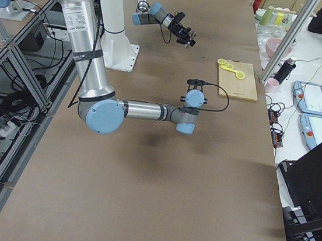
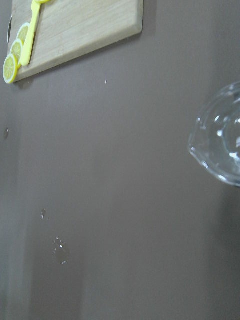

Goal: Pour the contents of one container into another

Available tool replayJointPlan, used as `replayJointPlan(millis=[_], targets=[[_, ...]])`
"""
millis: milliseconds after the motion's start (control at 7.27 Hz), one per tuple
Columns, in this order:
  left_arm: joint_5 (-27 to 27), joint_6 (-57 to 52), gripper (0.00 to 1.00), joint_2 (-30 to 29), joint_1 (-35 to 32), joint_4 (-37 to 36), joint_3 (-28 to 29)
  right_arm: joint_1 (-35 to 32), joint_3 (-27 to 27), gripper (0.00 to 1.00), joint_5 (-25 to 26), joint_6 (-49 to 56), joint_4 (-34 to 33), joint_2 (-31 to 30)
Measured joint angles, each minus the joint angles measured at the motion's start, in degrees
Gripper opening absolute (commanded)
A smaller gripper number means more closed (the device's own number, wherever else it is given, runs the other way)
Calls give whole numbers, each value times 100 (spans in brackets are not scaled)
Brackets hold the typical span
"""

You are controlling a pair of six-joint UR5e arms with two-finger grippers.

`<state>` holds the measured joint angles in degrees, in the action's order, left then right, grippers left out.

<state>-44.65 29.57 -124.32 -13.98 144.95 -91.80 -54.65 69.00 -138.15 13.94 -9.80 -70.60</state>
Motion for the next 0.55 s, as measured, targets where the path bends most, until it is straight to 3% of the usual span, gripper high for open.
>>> replayJointPlan(millis=[550], targets=[[-2, -949, 0, 18, 46, 1843, 763, -417, 498, 0, -71, 187, -1228, 302]])
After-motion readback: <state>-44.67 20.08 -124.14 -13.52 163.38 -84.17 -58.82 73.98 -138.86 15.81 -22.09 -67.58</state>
